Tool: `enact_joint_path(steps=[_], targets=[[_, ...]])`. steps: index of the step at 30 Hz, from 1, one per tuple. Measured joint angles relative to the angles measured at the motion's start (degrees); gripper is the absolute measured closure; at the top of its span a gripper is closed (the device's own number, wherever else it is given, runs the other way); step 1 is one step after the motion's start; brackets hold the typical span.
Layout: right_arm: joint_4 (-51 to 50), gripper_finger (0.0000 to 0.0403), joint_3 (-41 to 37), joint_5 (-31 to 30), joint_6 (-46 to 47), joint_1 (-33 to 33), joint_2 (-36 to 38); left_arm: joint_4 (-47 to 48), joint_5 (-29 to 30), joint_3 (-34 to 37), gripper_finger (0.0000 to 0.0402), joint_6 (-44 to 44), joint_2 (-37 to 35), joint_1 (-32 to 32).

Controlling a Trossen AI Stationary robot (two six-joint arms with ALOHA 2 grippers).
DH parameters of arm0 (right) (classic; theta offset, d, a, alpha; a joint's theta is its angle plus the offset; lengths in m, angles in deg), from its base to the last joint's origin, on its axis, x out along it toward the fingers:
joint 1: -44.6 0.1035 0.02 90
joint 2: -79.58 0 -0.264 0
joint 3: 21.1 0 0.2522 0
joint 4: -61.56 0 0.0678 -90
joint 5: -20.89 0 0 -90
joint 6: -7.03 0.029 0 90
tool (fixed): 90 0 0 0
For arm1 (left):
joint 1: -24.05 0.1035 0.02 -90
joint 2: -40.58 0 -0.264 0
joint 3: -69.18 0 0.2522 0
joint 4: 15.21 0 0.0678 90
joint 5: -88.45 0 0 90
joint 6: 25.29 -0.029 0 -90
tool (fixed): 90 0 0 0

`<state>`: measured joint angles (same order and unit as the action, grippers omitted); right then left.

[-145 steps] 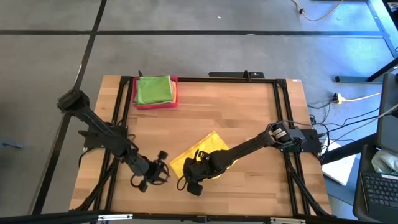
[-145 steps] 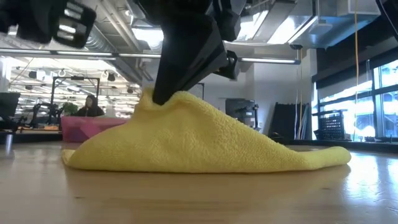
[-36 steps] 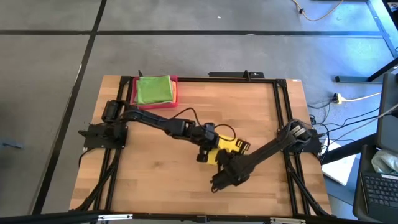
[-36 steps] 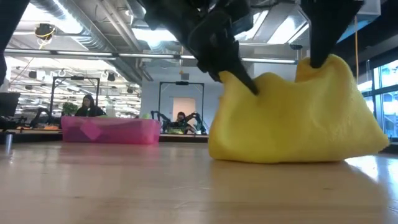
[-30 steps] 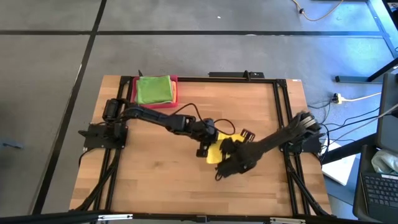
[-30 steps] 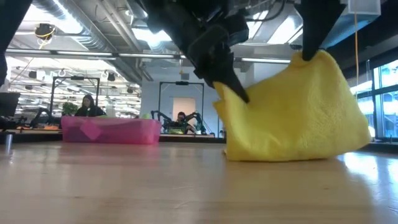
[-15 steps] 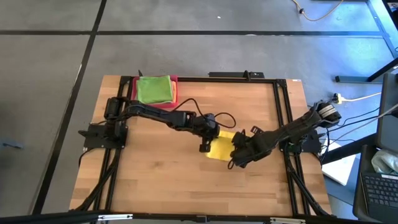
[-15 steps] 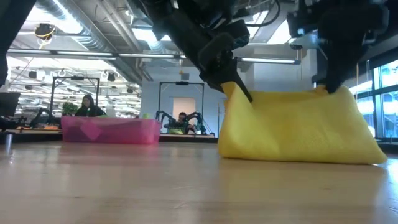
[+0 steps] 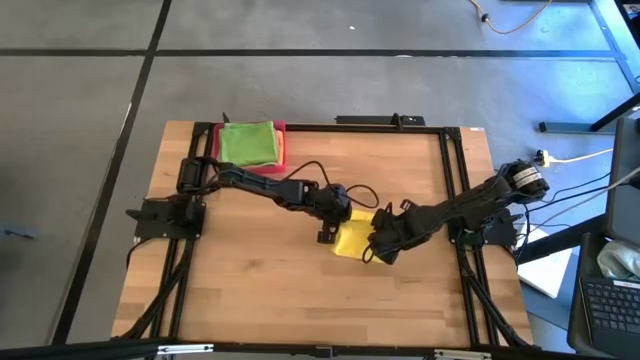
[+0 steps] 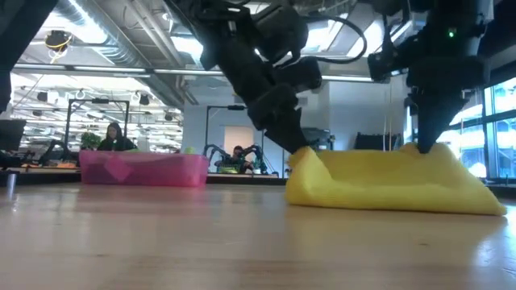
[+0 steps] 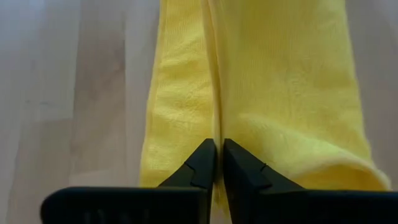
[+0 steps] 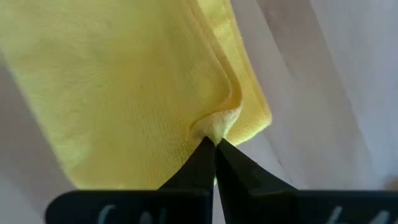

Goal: Fold microfiber towels
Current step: Fold the yellow microfiber towel

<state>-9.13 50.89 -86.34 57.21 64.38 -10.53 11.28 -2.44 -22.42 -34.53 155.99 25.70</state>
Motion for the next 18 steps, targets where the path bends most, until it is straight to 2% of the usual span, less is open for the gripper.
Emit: enact_joint_path(steps=[8,18], targets=[[0.35,0.0389,-3.46,-0.71,-2.67,-1.49,-0.11,-0.09,6.07,0.00,0.0375,-0.37,0.25,0.65],[3.59,0.0389,-6.78,-0.67,-2.89,-2.69,-0.11,1.33,5.92,-0.02,0.0395,0.24,0.25,1.44]])
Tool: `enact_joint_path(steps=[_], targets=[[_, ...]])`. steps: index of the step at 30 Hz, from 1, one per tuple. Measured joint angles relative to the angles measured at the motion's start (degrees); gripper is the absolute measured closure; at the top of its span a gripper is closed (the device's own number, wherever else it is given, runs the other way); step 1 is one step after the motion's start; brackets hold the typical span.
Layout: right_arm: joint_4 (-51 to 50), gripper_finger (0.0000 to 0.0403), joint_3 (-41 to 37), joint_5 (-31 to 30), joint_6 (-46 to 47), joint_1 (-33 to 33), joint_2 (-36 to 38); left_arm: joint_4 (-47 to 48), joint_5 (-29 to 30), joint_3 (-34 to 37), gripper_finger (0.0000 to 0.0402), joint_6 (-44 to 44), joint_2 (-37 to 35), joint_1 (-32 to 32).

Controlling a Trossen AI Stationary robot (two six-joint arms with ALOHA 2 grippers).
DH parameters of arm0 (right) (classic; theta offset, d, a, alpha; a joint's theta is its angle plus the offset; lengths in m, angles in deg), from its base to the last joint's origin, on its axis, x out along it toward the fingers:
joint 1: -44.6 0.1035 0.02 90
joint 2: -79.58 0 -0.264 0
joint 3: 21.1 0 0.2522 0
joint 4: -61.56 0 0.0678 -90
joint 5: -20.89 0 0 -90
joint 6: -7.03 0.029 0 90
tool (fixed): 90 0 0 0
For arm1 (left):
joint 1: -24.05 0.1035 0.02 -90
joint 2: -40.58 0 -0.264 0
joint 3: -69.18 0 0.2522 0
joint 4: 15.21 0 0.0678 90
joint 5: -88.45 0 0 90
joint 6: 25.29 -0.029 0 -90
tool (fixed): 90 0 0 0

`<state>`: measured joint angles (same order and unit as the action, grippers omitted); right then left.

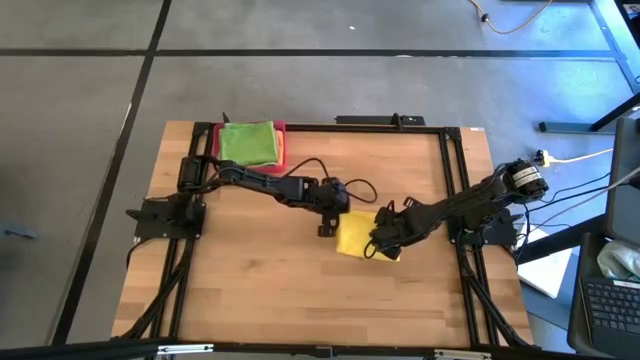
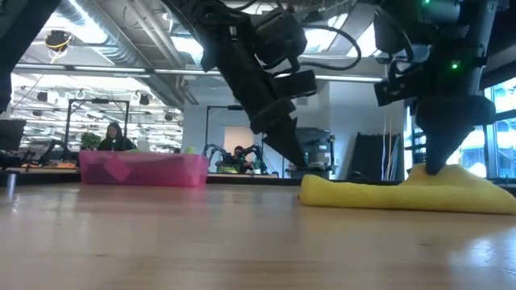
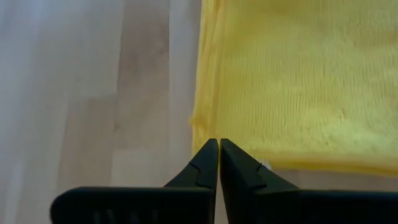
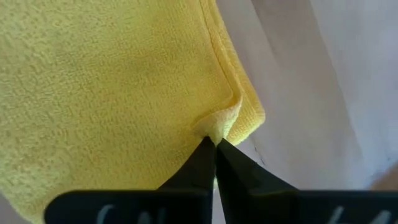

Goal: Fold microfiber towels
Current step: Fold the yellow microfiber towel, then stack the folded yellow microfiber towel on top of the folded green microfiber towel in the pink bin

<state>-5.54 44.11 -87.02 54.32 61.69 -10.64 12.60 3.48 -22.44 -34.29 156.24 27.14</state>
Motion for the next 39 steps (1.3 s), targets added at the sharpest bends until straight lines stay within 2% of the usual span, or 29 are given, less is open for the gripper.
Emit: enact_joint_path(steps=[8,11,15,19,24,29,35,39], targets=[[-8.00,0.0352,3.71,-1.54,3.71,-0.07,0.12,10.47,-0.01,-0.05,0.0398,7.83,-1.46,-0.25],[-7.13,0.0327,4.49,-2.81,5.13,-0.07,2.42,13.74,-0.01,-0.07,0.0399,8.85,-3.41,-0.26],[-4.88,0.0282,4.54,-3.83,5.66,-0.72,5.70,15.13,0.01,-0.09,0.0400,10.89,-7.14,-0.48],[-9.03,0.0225,4.54,-5.49,9.02,-2.16,6.87,17.31,0.03,-0.08,0.0400,14.34,-10.52,-1.15],[-12.40,0.0179,4.54,-1.20,12.37,-2.33,7.67,21.79,1.06,-0.09,0.0399,16.73,-15.43,-3.22],[-3.49,0.0172,4.24,6.35,20.06,0.34,8.47,25.82,3.01,-0.04,0.0400,19.40,-20.38,-6.07],[4.20,0.0174,0.18,8.18,36.20,0.72,12.24,29.76,6.22,-0.07,0.0398,24.39,-26.56,-10.66],[9.81,0.0174,-6.07,12.29,41.44,0.80,17.08,32.41,7.51,-0.09,0.0401,25.28,-30.15,-13.57]])
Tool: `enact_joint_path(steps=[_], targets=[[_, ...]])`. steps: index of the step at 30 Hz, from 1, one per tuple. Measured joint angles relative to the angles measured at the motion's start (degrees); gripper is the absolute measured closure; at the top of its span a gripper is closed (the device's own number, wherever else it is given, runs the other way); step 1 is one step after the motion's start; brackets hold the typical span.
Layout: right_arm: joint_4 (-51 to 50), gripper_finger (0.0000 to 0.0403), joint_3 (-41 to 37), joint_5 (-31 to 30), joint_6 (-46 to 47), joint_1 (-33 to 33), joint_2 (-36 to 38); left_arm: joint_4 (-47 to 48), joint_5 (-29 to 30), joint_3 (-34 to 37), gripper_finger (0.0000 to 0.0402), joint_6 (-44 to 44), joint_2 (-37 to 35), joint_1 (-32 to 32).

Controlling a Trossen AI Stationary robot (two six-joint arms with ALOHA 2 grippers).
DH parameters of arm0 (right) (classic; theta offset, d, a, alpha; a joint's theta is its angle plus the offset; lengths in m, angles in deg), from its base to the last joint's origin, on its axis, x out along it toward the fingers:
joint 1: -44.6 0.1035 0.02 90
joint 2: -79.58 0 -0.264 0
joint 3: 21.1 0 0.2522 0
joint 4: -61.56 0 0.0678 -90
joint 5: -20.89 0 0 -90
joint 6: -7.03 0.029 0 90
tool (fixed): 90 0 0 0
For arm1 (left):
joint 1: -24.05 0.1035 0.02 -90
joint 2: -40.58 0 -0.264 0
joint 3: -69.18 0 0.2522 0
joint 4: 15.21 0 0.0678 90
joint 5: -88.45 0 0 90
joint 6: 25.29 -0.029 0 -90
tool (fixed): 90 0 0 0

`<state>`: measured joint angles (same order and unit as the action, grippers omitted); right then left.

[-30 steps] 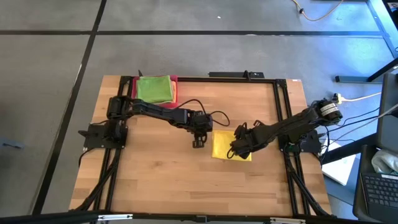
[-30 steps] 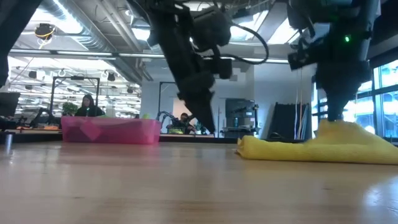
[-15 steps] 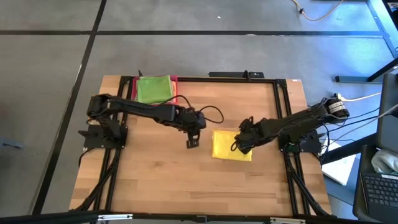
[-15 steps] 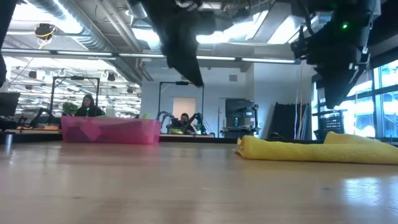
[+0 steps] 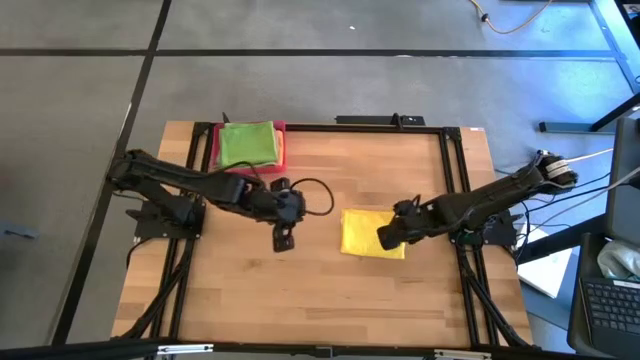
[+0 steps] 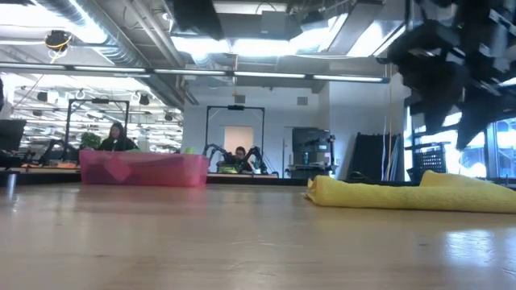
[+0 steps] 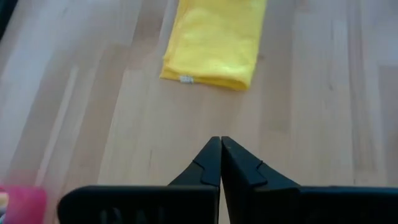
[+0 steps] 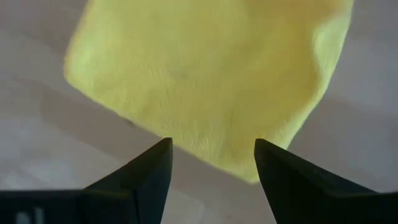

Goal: Fold microfiber towels
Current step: Stack the folded yellow microfiber towel on top of the folded green microfiber towel in the pink bin

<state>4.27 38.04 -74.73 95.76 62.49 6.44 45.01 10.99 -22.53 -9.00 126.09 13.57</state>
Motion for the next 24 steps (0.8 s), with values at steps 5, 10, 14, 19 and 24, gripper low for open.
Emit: enact_joint_path(steps=[5,10,14,19,24], targets=[[9.85,0.0175,-11.09,1.42,12.03,2.95,7.70,2.67,0.08,0.01,0.0398,0.30,-3.36,-2.70],[17.34,0.0175,-19.18,-6.01,25.54,7.37,11.99,4.37,0.11,0.04,0.0400,2.99,-4.82,-5.27],[20.37,0.0175,-22.29,-4.49,28.23,9.87,11.37,4.45,0.10,0.04,0.0397,4.65,-4.78,-6.64],[20.23,0.0175,-24.36,-3.84,28.23,11.07,11.36,4.52,1.58,0.04,0.0400,7.77,-4.73,-7.26],[25.73,0.0175,-28.86,-5.22,27.98,11.28,11.71,4.48,3.91,0.04,0.0396,10.64,-4.72,-7.13]])
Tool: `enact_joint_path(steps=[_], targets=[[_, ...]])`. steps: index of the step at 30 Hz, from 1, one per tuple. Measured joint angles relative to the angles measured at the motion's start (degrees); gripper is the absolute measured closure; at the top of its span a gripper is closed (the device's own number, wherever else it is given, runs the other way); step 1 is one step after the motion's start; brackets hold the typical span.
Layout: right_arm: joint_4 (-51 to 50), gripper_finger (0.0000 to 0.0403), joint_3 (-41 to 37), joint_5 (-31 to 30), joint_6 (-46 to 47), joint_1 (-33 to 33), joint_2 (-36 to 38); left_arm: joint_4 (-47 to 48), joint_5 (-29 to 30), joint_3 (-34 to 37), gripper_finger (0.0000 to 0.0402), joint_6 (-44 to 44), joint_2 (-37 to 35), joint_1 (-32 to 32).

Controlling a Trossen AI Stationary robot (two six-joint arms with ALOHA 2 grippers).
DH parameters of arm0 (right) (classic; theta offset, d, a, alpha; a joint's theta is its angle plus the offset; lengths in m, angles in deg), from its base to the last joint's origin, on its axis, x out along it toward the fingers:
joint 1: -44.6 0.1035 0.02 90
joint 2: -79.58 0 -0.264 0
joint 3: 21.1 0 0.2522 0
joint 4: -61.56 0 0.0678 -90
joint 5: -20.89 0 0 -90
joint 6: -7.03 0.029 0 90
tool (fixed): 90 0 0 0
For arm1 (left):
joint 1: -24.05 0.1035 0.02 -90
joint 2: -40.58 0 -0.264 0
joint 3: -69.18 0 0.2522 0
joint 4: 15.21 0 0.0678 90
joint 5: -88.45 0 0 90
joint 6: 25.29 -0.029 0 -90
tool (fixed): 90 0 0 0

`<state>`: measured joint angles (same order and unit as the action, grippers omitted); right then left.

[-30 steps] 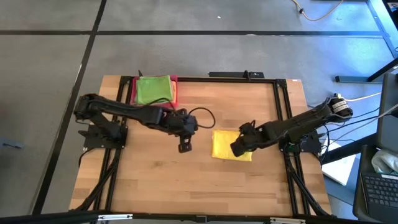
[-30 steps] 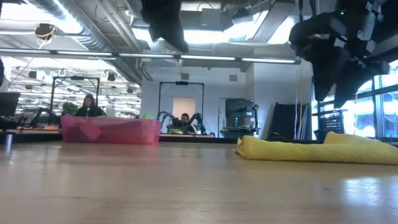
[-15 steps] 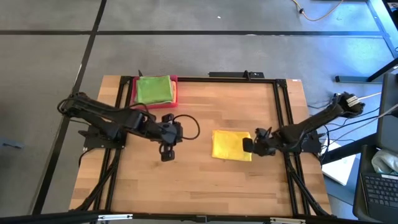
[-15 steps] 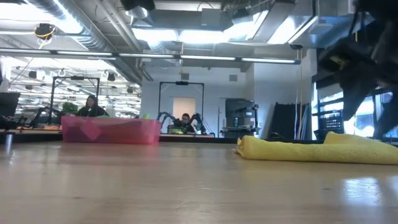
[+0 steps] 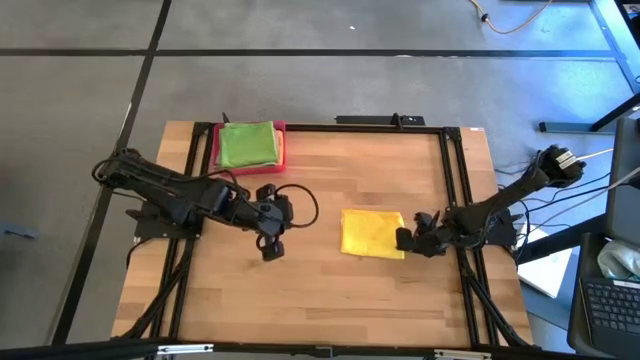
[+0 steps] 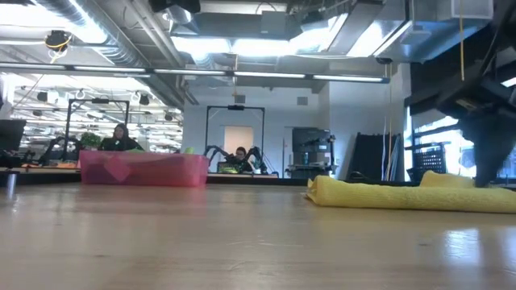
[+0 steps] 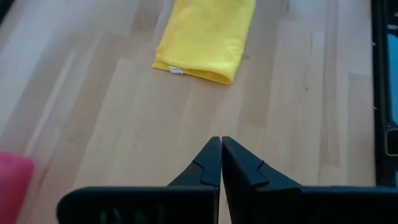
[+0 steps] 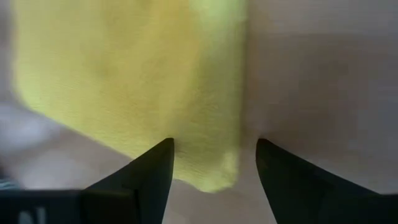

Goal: Fold microfiber towels
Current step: Stack the folded yellow microfiber towel on top of the folded green microfiber towel in the pink bin

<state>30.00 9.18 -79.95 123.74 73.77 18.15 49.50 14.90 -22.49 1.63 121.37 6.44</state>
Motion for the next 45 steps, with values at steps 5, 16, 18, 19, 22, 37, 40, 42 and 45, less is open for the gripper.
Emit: enact_joint_path(steps=[5,16,18,19,22,37,40,42,45], targets=[[10.48,0.0175,-4.63,-3.11,1.60,0.02,0.02,0.01,1.37,0.00,0.0401,1.34,0.03,1.14],[26.26,0.0213,-12.60,-7.43,1.53,-0.02,0.09,-0.43,1.38,0.00,0.0400,10.74,0.06,2.60],[26.11,0.0222,-12.60,-7.55,1.45,-0.08,0.07,-0.46,1.36,0.00,0.0399,11.85,0.06,2.58],[26.09,0.0225,-12.60,-7.79,0.90,-0.20,0.00,-0.62,1.36,0.00,0.0398,12.00,0.06,2.58],[25.86,0.0236,-12.60,-8.85,-0.60,-0.82,-0.20,-1.51,2.16,0.00,0.0396,11.99,0.17,2.58],[21.11,0.0389,-10.37,-15.15,-11.12,-4.12,-0.85,-19.41,3.33,-0.04,0.0380,-12.37,5.39,7.98],[20.90,0.0394,-10.05,-15.59,-10.81,-5.17,-0.90,-23.84,2.17,-0.04,0.0371,-24.37,8.10,7.25],[21.29,0.0396,-9.77,-15.39,-10.23,-5.79,-0.90,-25.81,1.25,-0.04,0.0361,-31.75,10.80,6.59],[22.23,0.0395,-8.77,-15.61,-9.27,-7.09,-1.02,-29.90,-3.32,-0.04,0.0338,-36.88,15.29,6.86]])
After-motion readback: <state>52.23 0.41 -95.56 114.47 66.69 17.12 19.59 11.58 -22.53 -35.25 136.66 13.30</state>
